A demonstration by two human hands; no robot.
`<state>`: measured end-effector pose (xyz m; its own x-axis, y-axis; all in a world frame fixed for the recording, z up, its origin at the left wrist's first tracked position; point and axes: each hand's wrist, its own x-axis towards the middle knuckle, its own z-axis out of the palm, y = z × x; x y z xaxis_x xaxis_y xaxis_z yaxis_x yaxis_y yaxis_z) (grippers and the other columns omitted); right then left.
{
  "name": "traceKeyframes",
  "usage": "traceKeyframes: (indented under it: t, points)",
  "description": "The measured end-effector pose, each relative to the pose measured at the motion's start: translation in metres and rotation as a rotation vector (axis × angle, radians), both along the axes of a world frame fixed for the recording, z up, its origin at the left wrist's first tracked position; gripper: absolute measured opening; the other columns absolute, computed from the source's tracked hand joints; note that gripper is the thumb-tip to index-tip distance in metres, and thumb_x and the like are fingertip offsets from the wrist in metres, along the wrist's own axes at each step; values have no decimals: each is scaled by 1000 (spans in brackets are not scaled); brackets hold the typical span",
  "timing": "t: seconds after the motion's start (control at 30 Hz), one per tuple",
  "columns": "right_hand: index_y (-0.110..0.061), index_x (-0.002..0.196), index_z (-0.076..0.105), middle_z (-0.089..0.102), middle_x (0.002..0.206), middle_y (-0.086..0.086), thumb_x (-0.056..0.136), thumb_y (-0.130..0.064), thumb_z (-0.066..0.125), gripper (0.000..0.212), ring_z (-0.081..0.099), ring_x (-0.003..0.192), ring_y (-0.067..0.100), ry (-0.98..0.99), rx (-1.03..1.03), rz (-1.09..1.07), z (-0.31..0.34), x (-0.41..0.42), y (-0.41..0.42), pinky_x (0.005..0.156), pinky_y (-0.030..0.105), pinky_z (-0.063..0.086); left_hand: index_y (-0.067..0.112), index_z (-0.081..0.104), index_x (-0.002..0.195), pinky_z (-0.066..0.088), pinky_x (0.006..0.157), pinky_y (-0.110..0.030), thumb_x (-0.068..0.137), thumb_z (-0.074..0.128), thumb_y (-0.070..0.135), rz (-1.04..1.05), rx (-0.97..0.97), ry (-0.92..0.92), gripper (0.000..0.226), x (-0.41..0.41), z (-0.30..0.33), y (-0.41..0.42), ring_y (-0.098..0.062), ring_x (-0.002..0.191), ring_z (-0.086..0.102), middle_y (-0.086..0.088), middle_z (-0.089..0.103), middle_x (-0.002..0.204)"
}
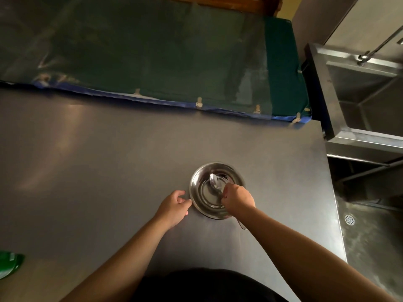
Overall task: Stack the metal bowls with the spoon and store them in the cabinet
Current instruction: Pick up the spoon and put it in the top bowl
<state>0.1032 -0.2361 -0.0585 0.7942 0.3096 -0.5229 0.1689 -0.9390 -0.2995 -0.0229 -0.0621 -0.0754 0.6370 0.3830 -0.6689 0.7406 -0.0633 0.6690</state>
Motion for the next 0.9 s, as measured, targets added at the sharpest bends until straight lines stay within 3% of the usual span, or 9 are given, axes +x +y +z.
traceKeyframes:
  t: [0.23,0.4,0.57,0.73,0.8,0.9]
  points:
    - [-17,108,65,72,99,10,93,-19,50,21,68,88,33,-45,-20,45,-2,-4,-2,74,37,56,20,54,137,55,97,-47,89,67,34,19,23,-7,52,16,-2,0,-22,104,69,0,67,113]
    - [-19,105,66,71,95,8,92,-19,51,19,67,85,30,-31,12,65,-2,-1,-6,73,38,58,21,53,137,53,90,-37,88,66,36,5,73,-11,52,29,1,-2,-18,88,65,13,65,102]
    - [-23,97,66,66,85,-1,90,-28,61,10,64,76,25,-53,99,-14,2,14,-15,65,32,53,17,45,147,38,91,-27,89,66,37,14,113,-8,64,39,0,-2,-21,117,61,-1,65,129]
    - [-20,104,69,67,105,5,89,-24,65,16,66,94,28,-95,206,-110,2,33,-26,74,31,50,16,44,149,46,105,-37,90,63,35,28,102,23,65,49,3,2,-29,119,63,-5,63,136]
    - [-17,114,67,64,113,7,90,-26,68,25,63,103,29,-114,242,-142,0,37,-31,83,36,53,15,44,150,49,105,-47,89,63,35,38,79,21,66,53,4,4,-31,117,64,-5,63,135]
    - [-18,132,58,57,130,9,90,-27,69,44,59,114,26,-61,240,-220,-3,40,-36,92,37,51,15,45,149,49,105,-49,89,63,34,58,61,18,66,59,4,7,-29,121,61,-7,62,137]
